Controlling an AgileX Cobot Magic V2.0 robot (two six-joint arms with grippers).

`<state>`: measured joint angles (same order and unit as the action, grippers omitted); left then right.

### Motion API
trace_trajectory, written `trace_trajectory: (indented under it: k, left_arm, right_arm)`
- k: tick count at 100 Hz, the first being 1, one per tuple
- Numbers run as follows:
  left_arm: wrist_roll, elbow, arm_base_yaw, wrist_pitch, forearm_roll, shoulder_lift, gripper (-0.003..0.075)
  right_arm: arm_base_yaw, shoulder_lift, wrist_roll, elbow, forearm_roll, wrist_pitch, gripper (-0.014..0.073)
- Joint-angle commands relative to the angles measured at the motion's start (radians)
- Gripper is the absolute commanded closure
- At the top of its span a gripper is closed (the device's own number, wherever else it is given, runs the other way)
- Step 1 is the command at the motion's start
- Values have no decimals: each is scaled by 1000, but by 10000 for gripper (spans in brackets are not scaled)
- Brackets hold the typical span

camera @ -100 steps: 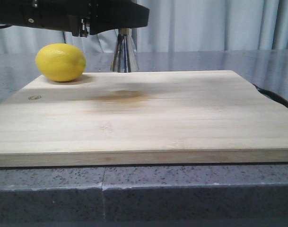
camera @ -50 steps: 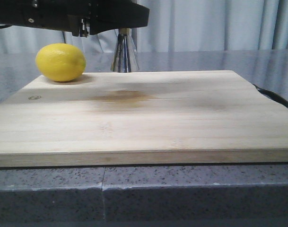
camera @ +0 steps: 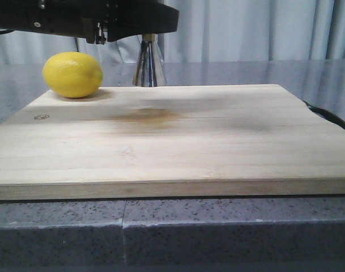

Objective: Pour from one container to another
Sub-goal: 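Lift the beaker with the right gripper and tilt it over the jigger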

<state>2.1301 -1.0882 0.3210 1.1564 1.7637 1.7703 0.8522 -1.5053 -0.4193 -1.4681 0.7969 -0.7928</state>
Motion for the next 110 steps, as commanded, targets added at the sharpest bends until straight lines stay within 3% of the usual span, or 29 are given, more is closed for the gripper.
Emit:
trace_trajectory:
  k: [1,110]
  left_arm:
    - [-8,-30,8,100,87,-53,479]
    - [-8,-30,8,100,87,-53,479]
  right_arm:
    - [0,34,-34,-40,62,42,334]
    - [0,34,-220,-40,113,59,334]
